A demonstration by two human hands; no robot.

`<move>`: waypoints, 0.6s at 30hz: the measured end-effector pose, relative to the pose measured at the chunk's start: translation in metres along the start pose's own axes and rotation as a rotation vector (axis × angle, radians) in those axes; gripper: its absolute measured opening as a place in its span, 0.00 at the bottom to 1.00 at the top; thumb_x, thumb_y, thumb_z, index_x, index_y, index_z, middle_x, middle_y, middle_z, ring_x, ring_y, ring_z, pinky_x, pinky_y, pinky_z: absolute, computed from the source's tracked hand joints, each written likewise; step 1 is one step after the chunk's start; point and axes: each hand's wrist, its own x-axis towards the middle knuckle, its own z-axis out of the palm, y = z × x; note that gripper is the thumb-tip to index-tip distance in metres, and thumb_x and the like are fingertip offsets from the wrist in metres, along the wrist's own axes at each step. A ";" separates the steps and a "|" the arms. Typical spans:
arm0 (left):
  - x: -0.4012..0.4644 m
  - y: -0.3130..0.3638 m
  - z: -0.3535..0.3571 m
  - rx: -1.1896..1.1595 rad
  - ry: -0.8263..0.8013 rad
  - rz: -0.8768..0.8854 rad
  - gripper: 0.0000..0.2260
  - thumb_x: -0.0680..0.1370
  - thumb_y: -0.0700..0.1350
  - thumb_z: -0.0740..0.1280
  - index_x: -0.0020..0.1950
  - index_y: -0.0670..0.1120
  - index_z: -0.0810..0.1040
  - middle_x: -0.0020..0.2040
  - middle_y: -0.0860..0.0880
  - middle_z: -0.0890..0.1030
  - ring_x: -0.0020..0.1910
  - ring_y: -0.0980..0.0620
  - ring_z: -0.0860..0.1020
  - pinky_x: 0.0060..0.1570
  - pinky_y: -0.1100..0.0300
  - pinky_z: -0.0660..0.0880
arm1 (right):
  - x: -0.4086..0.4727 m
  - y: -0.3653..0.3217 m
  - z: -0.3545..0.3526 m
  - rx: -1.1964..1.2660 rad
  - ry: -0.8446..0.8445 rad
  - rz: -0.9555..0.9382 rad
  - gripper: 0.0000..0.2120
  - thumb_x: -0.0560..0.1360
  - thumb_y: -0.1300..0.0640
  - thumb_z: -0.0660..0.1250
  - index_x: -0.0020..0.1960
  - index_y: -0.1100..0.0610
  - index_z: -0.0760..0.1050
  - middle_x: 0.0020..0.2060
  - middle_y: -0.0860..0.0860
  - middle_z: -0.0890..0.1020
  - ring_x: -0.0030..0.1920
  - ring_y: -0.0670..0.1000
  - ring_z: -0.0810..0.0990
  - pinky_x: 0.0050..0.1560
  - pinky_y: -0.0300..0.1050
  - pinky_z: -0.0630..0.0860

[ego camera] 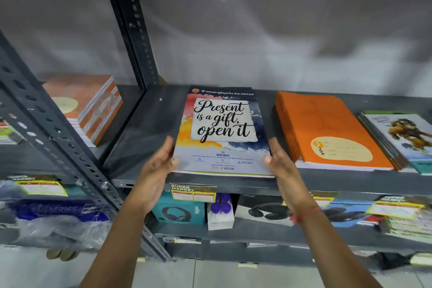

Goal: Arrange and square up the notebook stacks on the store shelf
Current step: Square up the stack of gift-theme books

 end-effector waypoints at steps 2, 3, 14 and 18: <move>-0.006 -0.007 -0.004 -0.012 -0.053 -0.016 0.41 0.57 0.53 0.79 0.67 0.58 0.64 0.59 0.61 0.80 0.57 0.62 0.77 0.49 0.71 0.75 | -0.008 0.004 -0.007 -0.024 -0.079 0.004 0.38 0.71 0.55 0.70 0.73 0.45 0.51 0.58 0.22 0.70 0.56 0.22 0.69 0.50 0.20 0.69; -0.006 -0.009 -0.004 -0.025 -0.053 -0.017 0.39 0.57 0.50 0.79 0.65 0.58 0.65 0.57 0.60 0.81 0.55 0.62 0.78 0.47 0.71 0.75 | -0.009 0.004 -0.008 -0.041 -0.102 0.023 0.38 0.71 0.62 0.69 0.71 0.43 0.52 0.55 0.22 0.73 0.56 0.24 0.71 0.49 0.21 0.71; 0.000 -0.018 0.000 0.005 0.089 0.011 0.28 0.70 0.33 0.67 0.69 0.46 0.67 0.50 0.61 0.84 0.51 0.65 0.79 0.46 0.72 0.76 | -0.004 0.003 -0.003 -0.085 0.008 0.030 0.37 0.70 0.72 0.67 0.73 0.52 0.59 0.57 0.38 0.78 0.54 0.31 0.77 0.51 0.24 0.73; -0.001 -0.018 -0.001 -0.017 0.087 0.015 0.27 0.72 0.32 0.65 0.68 0.51 0.67 0.51 0.60 0.83 0.52 0.65 0.79 0.45 0.74 0.75 | -0.006 0.006 -0.010 -0.079 -0.001 0.057 0.34 0.70 0.74 0.66 0.72 0.56 0.62 0.51 0.31 0.81 0.56 0.32 0.77 0.51 0.25 0.74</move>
